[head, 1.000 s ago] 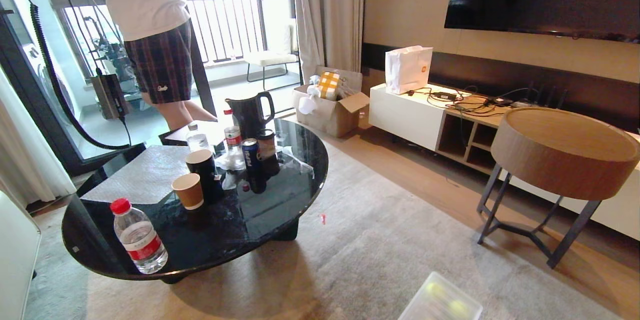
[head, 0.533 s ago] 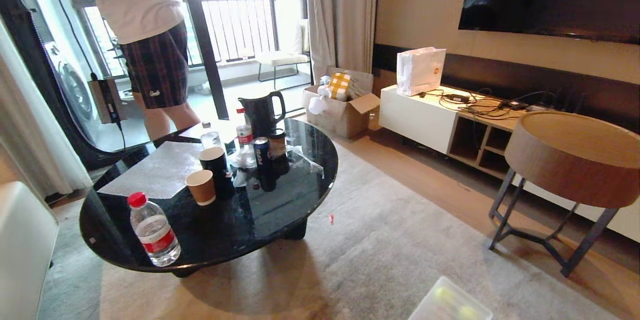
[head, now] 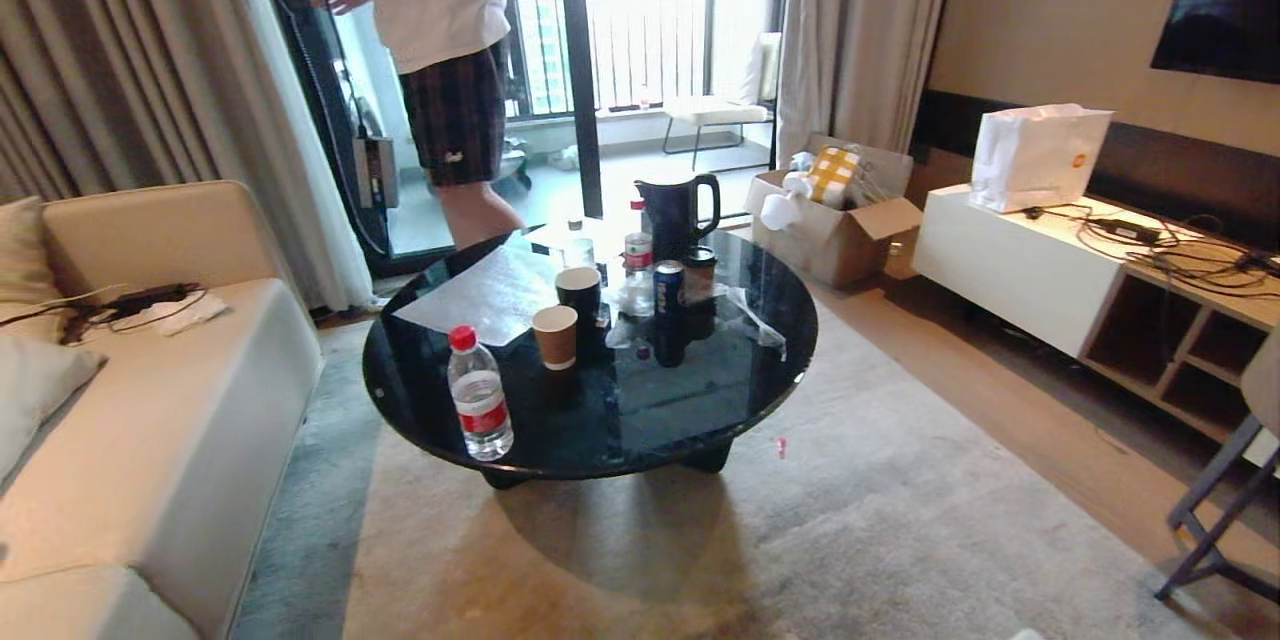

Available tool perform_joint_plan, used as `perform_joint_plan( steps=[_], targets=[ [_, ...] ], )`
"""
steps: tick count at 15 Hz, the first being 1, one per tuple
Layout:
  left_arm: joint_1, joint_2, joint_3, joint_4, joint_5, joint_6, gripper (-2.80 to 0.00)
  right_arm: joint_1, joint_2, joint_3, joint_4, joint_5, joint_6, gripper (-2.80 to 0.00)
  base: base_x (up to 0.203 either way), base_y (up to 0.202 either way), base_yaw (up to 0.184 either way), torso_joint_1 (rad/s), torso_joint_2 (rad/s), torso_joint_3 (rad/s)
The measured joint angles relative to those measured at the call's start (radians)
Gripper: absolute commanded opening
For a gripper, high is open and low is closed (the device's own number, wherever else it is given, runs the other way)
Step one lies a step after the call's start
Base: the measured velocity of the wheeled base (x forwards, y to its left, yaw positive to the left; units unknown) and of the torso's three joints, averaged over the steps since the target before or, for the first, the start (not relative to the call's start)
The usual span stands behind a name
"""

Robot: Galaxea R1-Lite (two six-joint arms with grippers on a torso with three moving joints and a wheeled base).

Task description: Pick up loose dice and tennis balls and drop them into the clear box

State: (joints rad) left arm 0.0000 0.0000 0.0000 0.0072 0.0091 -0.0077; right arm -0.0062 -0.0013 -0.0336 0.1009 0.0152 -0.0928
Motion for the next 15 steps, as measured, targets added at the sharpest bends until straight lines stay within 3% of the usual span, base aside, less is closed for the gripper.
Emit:
perform_joint_plan(
  steps=[10,15],
  targets=[
    [0.000,0.000,0.000,0.000,0.000,0.000,-2.80,0.000,0.000,0.000,0.001,0.000,0.000,-2.80,0.000,-0.007,0.160,0.002,0.00,0.003],
    [0.000,0.000,0.000,0.000,0.000,0.000,-2.80,0.000,0.000,0.000,0.003,0.000,0.000,-2.80,0.001,0.000,0.015,0.000,0.00,0.001]
  ],
)
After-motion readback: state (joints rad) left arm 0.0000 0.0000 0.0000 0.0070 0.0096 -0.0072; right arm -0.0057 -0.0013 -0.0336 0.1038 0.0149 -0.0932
